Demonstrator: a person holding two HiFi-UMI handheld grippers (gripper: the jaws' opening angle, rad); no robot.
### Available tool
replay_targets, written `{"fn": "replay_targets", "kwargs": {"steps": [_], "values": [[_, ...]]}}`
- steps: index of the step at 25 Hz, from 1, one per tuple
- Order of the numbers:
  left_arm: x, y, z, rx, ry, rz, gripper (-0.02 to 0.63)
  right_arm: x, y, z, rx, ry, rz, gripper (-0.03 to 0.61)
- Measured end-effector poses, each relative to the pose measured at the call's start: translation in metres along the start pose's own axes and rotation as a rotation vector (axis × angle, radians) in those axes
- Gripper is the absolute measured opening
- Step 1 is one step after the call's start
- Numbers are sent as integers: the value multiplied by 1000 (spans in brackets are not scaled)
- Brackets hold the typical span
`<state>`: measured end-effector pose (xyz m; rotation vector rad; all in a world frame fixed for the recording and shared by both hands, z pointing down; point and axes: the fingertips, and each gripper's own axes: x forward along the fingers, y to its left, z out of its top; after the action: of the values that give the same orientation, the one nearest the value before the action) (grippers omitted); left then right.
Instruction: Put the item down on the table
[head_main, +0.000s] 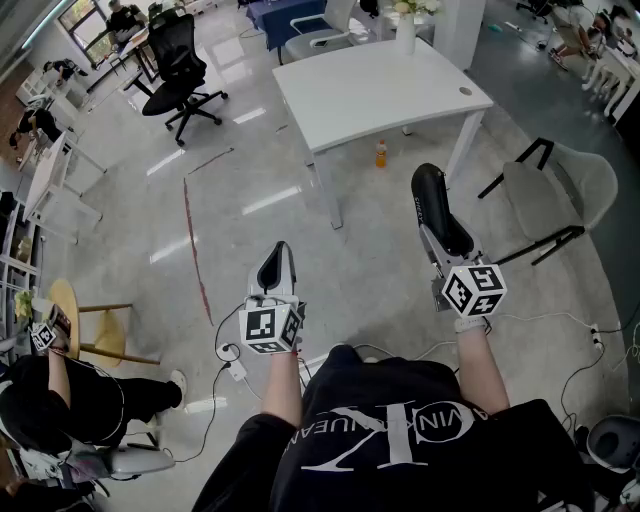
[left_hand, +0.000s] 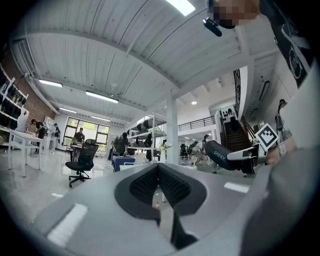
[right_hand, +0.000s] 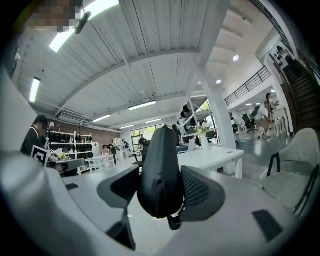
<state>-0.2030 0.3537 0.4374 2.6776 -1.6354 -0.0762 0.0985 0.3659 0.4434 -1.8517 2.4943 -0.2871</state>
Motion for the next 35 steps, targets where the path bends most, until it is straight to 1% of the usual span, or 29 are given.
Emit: {"fn": "replay_targets", "kwargs": {"steps": [8,13,18,22,25,31,35], "values": [[-3,-8,4,4,4,-7,11,-4,4,-1,2,5,22,265],[-3,-7,2,6,16,-10,12,-4,2,0,24,-6,16,265],[7,-4,-4,-5,23,-25,12,1,-1,-6,4,9,-2,265],[29,1,-15,-12,34,-41,11,21,-12,-9,16,12,-9,265],[53,14,-23,-29,37,-37,12,43,-21,-12,18,25,-13,265],[112,46,-22,-56,31,-43,12,100,-31,-1,-4,42,-11,265],[147,59,-21,-65,31,-57,12,132,-40,3,-3,56,-12,265]]}}
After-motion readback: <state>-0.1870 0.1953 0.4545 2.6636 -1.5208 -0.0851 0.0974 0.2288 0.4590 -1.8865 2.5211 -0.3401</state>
